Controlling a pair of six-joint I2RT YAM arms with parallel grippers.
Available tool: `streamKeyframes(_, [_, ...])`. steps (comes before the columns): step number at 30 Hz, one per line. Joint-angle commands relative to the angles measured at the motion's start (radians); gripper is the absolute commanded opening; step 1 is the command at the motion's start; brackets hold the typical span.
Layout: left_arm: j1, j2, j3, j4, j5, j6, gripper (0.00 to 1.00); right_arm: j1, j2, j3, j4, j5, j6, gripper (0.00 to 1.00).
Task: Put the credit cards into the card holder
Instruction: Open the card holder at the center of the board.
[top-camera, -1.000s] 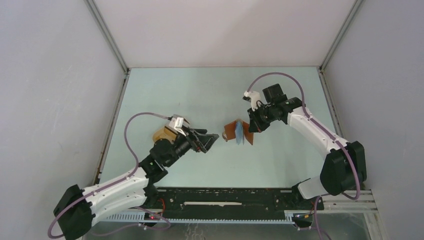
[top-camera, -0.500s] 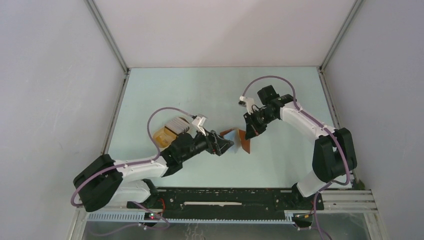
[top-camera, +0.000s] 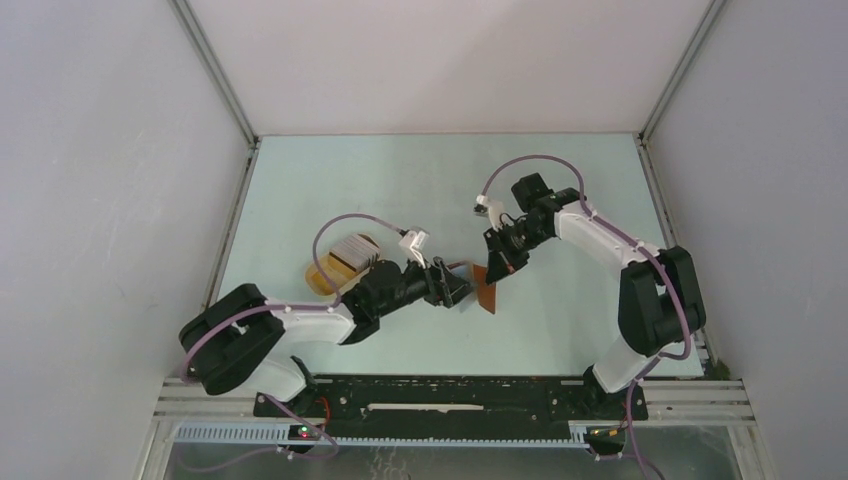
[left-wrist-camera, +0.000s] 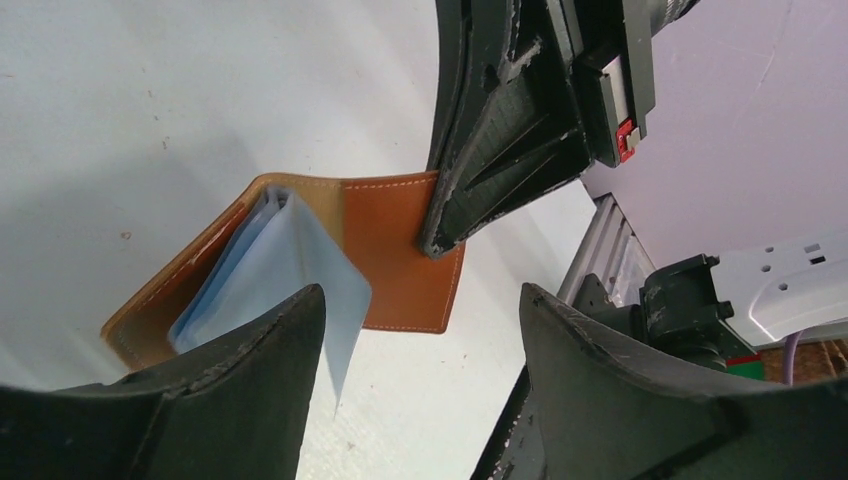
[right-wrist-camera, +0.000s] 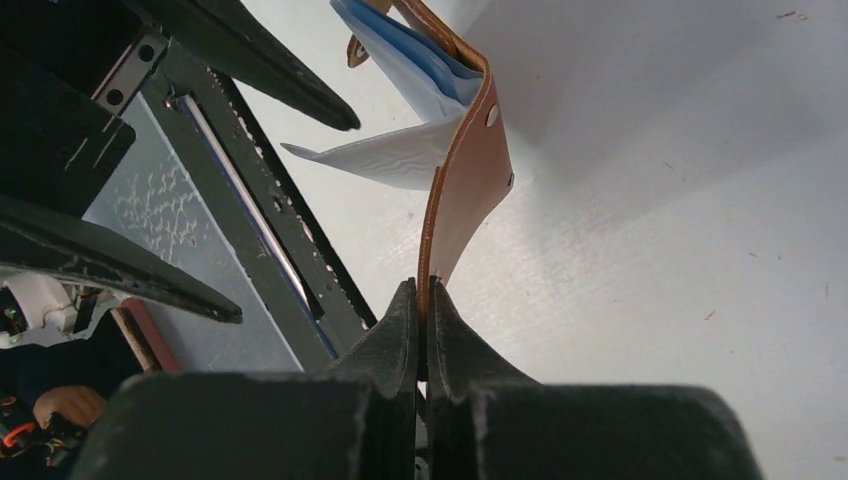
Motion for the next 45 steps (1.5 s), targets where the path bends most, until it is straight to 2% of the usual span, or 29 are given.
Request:
streamKeyframes(1, [-0.007, 0.033, 0.082, 0.032, 0.058, -0.029, 0.76, -0.002, 0.026, 0.052, -0.019, -0.062, -0.014, 0.0])
streamKeyframes(9, [-0.017, 0.115, 0.131, 0.085, 0.163, -0.102, 0.72, -0.007, 0.097, 0.065, -0.035, -0.114, -0.012, 0.01])
streamKeyframes(13, [-0.017, 0.164, 0.134, 0.1, 0.169, -0.127, 0.72, -0.019, 0.142, 0.075, -0.049, -0.13, -0.02, 0.14])
streamKeyframes(22, [-0.015, 0.262, 0.144, 0.126, 0.145, -0.132, 0.71, -0.056, 0.171, 0.091, -0.074, -0.097, -0.044, 0.5])
streamKeyframes(26, [-0.005, 0.302, 0.165, 0.132, 0.143, -0.131, 0.7, -0.074, 0.162, 0.093, -0.074, -0.081, -0.051, 0.58])
streamKeyframes(33, [0.01, 0.377, 0.214, 0.159, 0.19, -0.154, 0.65, -0.113, 0.156, 0.096, -0.074, -0.048, -0.055, 0.61])
streamKeyframes(39, [0.011, 0.396, 0.21, 0.169, 0.2, -0.177, 0.64, -0.164, 0.106, 0.093, -0.055, -0.101, -0.039, 0.61])
streamKeyframes(41, [0.011, 0.41, 0.213, 0.176, 0.204, -0.189, 0.61, -0.17, 0.089, 0.085, -0.034, -0.117, -0.027, 0.57])
streamKeyframes(45, [0.011, 0.432, 0.221, 0.185, 0.215, -0.208, 0.51, -0.18, 0.082, 0.078, -0.014, -0.201, -0.007, 0.44])
